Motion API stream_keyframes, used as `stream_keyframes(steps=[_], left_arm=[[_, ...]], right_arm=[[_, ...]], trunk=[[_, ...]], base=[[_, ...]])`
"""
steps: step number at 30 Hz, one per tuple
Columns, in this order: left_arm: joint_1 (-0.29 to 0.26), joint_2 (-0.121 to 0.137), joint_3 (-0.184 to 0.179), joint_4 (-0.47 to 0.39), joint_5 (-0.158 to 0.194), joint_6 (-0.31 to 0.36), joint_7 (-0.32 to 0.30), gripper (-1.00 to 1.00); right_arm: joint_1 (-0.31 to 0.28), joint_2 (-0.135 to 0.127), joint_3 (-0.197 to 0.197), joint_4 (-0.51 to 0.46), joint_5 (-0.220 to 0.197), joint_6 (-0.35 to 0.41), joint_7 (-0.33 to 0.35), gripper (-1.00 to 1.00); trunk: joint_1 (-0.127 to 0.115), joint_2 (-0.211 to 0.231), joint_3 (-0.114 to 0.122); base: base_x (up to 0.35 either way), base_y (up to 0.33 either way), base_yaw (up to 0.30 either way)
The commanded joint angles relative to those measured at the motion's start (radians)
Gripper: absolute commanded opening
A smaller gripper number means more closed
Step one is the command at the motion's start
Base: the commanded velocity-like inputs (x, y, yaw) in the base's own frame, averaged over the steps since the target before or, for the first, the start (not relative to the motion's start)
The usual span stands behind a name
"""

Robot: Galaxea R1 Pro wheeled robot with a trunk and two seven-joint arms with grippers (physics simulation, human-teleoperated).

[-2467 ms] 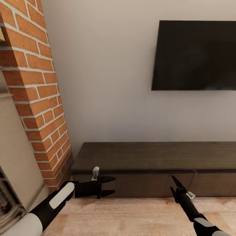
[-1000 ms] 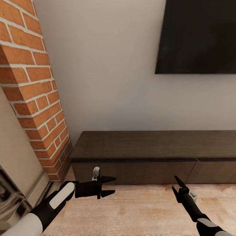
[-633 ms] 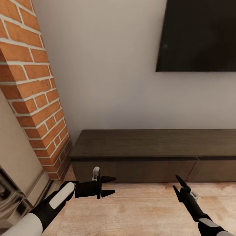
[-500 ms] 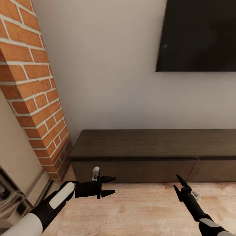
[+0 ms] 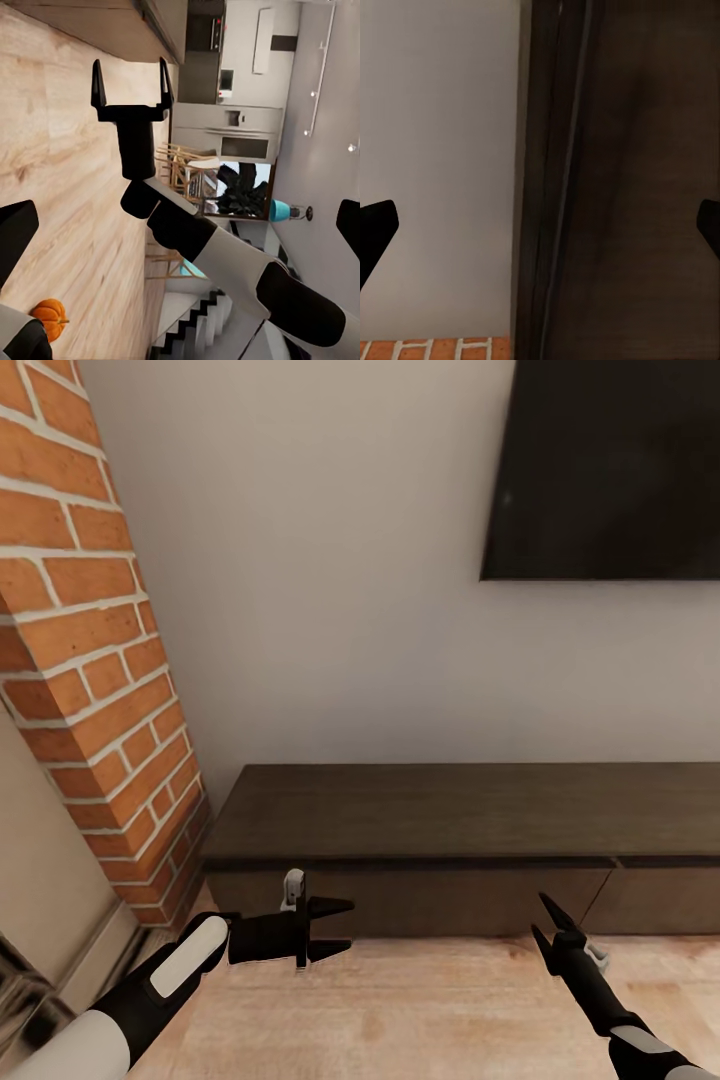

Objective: Place each of the two pumpkins and all three candles from the living room inside a cabinet in the living room (use any cabinet), then make sure every cabinet is closed, and position the cauldron so it is next to a table in the living room.

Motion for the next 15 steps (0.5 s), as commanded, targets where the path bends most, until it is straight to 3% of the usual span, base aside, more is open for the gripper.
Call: stream_keyframes(steps=[1, 8, 15], left_arm=[[-0.001, 0.001, -0.003, 0.000, -0.001, 0.001, -0.006, 1.00], [-0.001, 0.000, -0.003, 0.000, -0.002, 0.000, -0.006, 1.00], [-0.001, 0.000, -0.004, 0.001, -0.002, -0.001, -0.005, 1.00]], right_arm=[[0.000, 0.000, 0.006, 0.000, -0.011, 0.010, 0.002, 1.00], [0.000, 0.000, 0.006, 0.001, -0.010, 0.010, 0.001, 1.00], [0.000, 0.000, 0.006, 0.001, -0.009, 0.012, -0.001, 1.00]], trunk=[[0.000, 0.000, -0.001], [0.000, 0.000, -0.001], [0.000, 0.000, -0.001]], base=[[0.209, -0.109, 0.000], [0.218, -0.043, 0.000], [0.119, -0.001, 0.000]])
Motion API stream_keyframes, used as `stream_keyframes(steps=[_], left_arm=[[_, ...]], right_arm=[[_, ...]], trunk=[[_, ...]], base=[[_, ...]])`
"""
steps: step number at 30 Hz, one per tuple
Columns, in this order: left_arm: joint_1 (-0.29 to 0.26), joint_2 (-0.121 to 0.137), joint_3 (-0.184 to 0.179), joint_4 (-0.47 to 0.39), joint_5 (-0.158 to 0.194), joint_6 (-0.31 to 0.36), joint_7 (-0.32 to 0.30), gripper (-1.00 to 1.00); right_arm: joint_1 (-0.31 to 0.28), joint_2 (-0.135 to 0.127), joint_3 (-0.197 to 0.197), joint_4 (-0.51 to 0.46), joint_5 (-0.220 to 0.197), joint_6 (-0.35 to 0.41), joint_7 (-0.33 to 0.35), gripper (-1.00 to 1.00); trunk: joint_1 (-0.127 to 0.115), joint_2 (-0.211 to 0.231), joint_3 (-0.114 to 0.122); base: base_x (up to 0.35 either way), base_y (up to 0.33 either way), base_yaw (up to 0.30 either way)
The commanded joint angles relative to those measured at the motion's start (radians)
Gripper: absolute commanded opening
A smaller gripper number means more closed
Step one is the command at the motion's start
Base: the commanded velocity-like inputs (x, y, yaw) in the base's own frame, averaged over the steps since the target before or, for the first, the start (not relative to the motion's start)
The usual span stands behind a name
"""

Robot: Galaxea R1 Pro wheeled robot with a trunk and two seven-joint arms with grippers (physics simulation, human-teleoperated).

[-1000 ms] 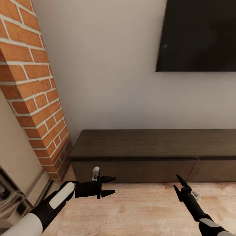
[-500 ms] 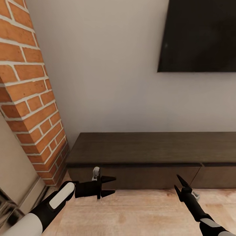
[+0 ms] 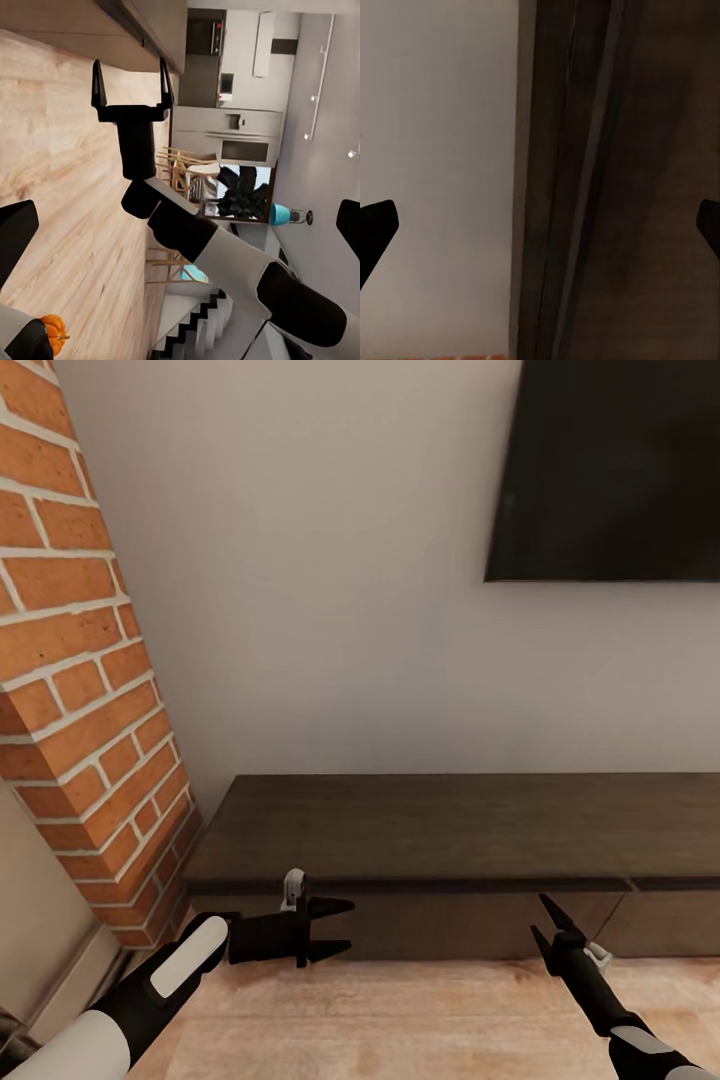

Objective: Place each of the two pumpkins and all three candles from the living room inside a cabinet in the living room (use any cabinet), then make sure every cabinet is closed, and position the cauldron so it is next to a table in the living room.

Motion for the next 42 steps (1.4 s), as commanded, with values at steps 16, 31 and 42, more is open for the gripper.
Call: stream_keyframes(steps=[16, 31, 42], left_arm=[[-0.001, 0.001, -0.002, -0.001, 0.000, 0.000, -0.006, 1.00], [-0.001, 0.000, -0.002, -0.001, -0.001, 0.000, -0.006, 1.00], [-0.001, 0.000, -0.002, -0.001, -0.001, 0.000, -0.006, 1.00]], right_arm=[[0.000, -0.010, 0.006, 0.001, -0.017, 0.041, 0.023, 1.00], [0.000, -0.039, 0.006, 0.001, -0.017, 0.071, 0.083, 1.00], [0.000, -0.038, 0.006, 0.001, -0.014, 0.071, 0.084, 1.00]], trunk=[[0.002, -0.002, -0.020], [0.008, -0.005, -0.074], [0.013, -0.007, -0.117]], base=[[0.004, 0.000, 0.000], [0.000, 0.000, 0.000], [0.000, 0.000, 0.000]])
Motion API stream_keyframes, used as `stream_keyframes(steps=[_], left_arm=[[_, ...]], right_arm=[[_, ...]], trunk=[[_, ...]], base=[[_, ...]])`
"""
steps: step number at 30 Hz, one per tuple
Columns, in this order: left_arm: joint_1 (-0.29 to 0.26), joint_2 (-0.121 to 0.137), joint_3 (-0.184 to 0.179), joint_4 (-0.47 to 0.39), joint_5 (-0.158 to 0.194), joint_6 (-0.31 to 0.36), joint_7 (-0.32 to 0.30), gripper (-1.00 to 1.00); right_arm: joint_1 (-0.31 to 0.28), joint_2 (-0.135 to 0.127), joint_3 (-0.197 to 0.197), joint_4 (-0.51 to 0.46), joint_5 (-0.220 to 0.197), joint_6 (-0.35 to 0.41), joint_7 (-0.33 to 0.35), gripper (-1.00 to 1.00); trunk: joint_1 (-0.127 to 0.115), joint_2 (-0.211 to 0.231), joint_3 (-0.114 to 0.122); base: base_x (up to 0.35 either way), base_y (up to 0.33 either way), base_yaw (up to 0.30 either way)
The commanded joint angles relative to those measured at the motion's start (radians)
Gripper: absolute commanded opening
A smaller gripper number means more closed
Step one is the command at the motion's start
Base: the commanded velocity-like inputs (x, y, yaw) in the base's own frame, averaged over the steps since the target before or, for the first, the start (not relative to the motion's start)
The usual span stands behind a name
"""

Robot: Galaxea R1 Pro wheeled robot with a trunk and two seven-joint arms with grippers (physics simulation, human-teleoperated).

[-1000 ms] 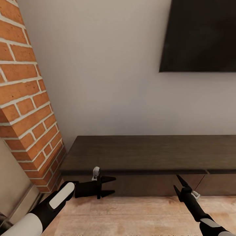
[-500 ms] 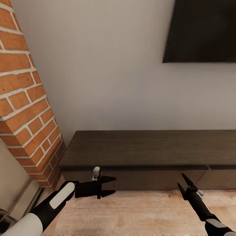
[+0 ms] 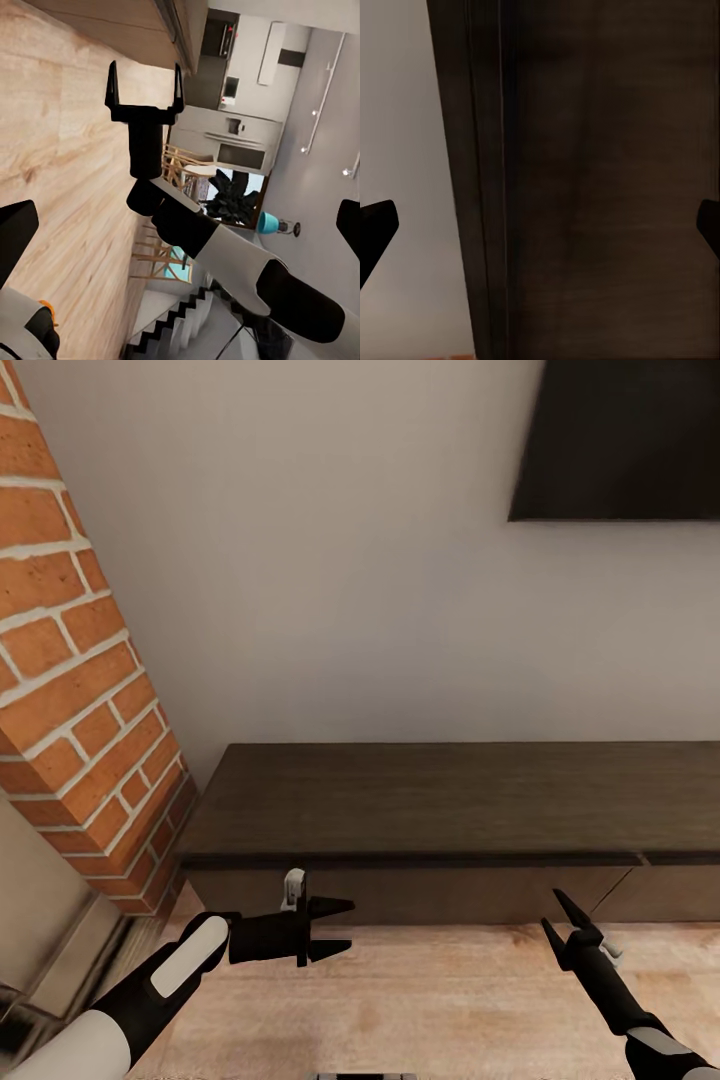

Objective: Place each of the two pumpkins and all three candles from the living room inside a cabinet in the living room (use any cabinet), then make sure every cabinet is closed, and position the cauldron so it is next to a table in the living room.

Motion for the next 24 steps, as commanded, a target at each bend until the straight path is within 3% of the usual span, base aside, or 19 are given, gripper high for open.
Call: stream_keyframes(steps=[1, 24], left_arm=[[-0.001, 0.001, -0.003, 0.000, 0.000, 0.001, -0.006, 1.00], [-0.001, 0.002, -0.005, -0.013, 0.000, 0.001, -0.006, 1.00]], right_arm=[[0.000, 0.000, 0.006, 0.000, -0.010, 0.010, 0.002, 1.00], [0.000, 0.001, 0.014, 0.000, -0.007, 0.000, 0.040, 1.00]], trunk=[[0.000, -0.001, -0.005], [0.001, -0.001, -0.009]], base=[[0.000, 0.000, 0.000], [0.016, 0.000, 0.000]])
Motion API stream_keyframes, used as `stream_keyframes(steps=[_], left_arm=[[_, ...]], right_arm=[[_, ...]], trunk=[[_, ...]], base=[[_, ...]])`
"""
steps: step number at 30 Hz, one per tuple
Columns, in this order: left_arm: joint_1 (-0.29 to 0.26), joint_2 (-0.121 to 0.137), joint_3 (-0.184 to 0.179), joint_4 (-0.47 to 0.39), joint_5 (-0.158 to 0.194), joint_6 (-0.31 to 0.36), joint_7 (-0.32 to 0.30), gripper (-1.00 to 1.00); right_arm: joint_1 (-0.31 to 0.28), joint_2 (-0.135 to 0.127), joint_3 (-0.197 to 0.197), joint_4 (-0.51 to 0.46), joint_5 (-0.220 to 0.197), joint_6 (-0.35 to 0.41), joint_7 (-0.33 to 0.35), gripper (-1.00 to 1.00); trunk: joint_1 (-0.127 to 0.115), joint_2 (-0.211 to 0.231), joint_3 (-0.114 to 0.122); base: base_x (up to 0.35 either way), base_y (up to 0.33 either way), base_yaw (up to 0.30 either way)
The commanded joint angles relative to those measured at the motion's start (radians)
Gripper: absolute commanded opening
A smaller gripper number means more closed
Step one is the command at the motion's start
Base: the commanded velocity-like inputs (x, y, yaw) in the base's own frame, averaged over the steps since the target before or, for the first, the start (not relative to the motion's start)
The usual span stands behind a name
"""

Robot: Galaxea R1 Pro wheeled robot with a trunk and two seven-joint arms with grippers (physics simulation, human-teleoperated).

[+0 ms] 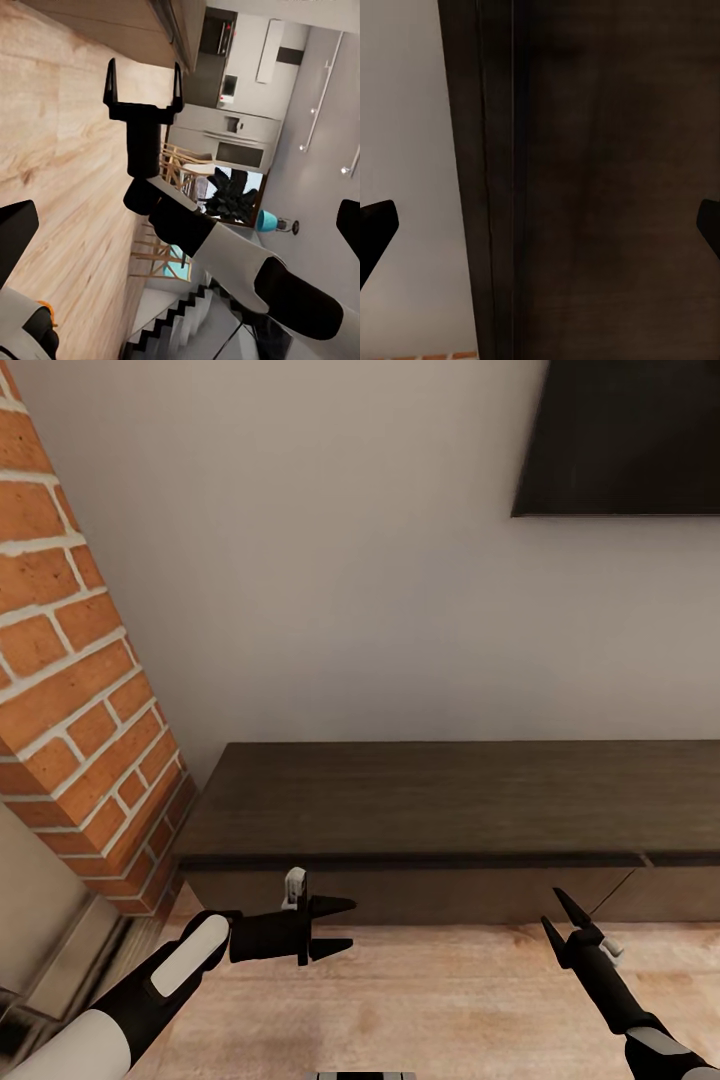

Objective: Place each of the two pumpkins and all three candles from the living room inside a cabinet in the living room (use any cabinet), then make sure every cabinet is closed, and position the cauldron so it is next to a table in the living room.

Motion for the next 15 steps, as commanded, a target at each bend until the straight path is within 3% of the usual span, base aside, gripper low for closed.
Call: stream_keyframes(steps=[1, 15], left_arm=[[-0.001, 0.001, -0.003, 0.001, 0.000, 0.000, -0.006, 1.00], [-0.001, 0.001, -0.003, 0.001, -0.001, 0.000, -0.006, 1.00]], right_arm=[[0.000, 0.000, 0.007, 0.000, -0.011, 0.010, 0.002, 1.00], [0.000, 0.000, 0.007, 0.000, -0.011, 0.011, -0.007, 1.00]], trunk=[[0.000, 0.000, -0.001], [0.000, 0.000, -0.001]], base=[[0.079, 0.041, 0.000], [0.078, 0.020, 0.000]])
